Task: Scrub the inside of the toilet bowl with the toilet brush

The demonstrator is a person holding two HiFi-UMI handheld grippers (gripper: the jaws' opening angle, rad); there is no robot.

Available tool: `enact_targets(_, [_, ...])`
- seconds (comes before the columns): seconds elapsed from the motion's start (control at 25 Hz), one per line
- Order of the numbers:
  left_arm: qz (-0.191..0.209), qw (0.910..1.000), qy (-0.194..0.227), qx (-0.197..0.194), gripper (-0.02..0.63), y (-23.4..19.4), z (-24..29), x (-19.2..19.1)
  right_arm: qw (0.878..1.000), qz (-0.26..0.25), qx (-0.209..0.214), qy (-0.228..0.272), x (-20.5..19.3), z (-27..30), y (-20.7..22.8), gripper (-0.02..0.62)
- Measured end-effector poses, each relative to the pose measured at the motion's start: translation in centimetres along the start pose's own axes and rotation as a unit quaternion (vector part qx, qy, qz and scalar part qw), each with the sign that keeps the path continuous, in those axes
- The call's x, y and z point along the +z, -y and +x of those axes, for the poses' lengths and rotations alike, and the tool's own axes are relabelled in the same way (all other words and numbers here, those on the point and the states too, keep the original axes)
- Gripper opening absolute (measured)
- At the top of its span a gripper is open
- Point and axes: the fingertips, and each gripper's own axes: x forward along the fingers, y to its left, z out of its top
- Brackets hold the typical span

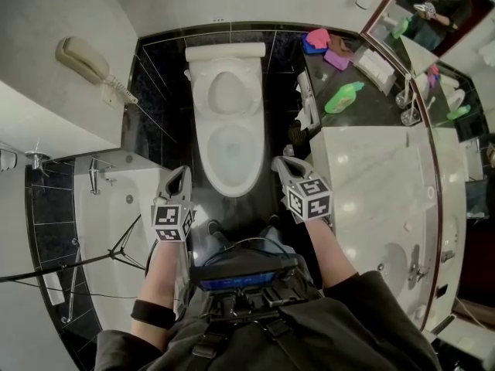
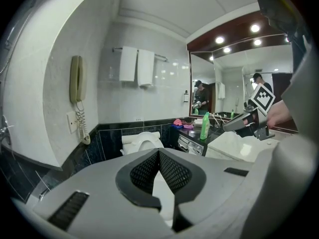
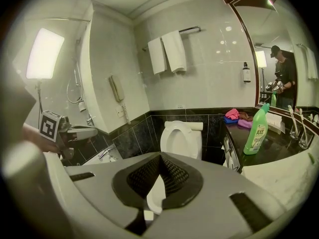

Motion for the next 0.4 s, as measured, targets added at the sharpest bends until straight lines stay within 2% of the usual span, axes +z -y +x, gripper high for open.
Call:
enact_targets(0.2, [-0.001,1.0000,0.000,0.002,-0.006,-0.16,0.23,0.10,1.000,-0.023,-0.002,-0.006,0.16,0.07,0.18,0.003])
enact_targets(0.4, [-0.004,1.0000,0.001,0.006,-0.006,-0.40,0.26,0.29,1.000,-0.025,-0.001,-0.007,0.24,0.38,0.22,0.003])
